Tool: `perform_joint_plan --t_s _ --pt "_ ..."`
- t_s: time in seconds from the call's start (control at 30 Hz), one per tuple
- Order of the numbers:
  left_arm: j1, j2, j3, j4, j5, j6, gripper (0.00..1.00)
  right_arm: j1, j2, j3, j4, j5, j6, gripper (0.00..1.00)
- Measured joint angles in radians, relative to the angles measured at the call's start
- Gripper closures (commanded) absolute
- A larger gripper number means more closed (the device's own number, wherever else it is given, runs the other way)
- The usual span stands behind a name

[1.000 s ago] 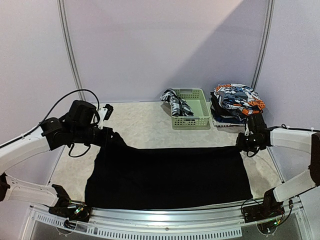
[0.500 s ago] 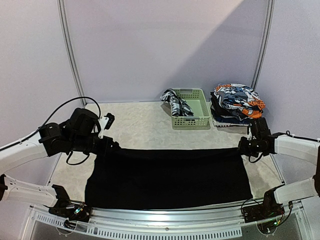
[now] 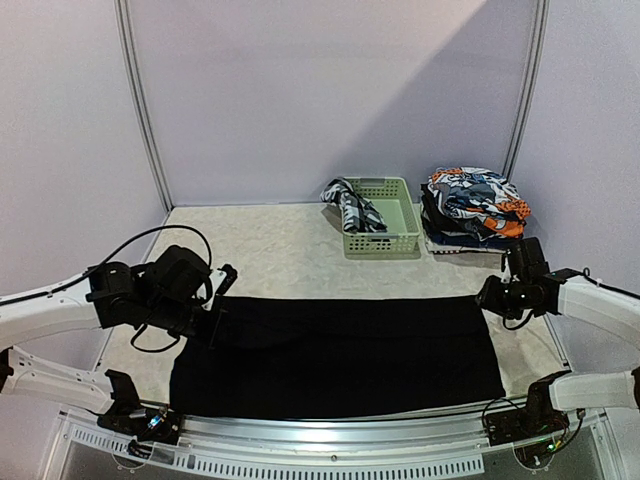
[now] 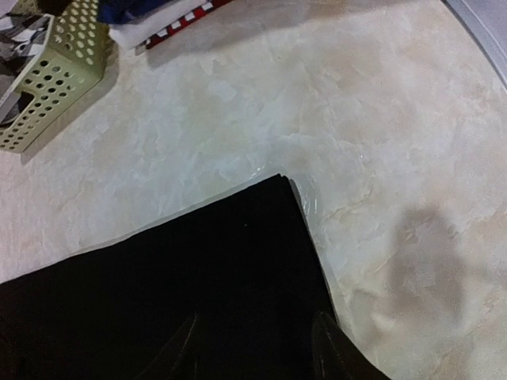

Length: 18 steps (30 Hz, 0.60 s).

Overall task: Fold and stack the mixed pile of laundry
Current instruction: Fold the 1/3-folded T-shirt at the center of the board.

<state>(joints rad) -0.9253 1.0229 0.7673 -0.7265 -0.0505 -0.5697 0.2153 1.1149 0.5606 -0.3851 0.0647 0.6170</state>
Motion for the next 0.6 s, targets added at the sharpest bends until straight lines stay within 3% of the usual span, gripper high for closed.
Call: perform_joint_plan --t_s 0.2,0.4,0.6 --pt "-0.005 -0.038 -0.002 -0.028 0.029 -0.003 0.64 0.000 -0.109 0.022 -0.051 -0.014 0.000 0.48" --pt "-0.006 -0.076 0.018 -0.014 -0.092 0.006 0.73 0.057 -0.117 0.054 0.002 -0.094 -0.016 0.48" --pt "0.042 0.063 0.024 0.082 -0.193 0.012 0.80 0.316 0.052 0.164 0.077 -0.105 -0.022 0.48"
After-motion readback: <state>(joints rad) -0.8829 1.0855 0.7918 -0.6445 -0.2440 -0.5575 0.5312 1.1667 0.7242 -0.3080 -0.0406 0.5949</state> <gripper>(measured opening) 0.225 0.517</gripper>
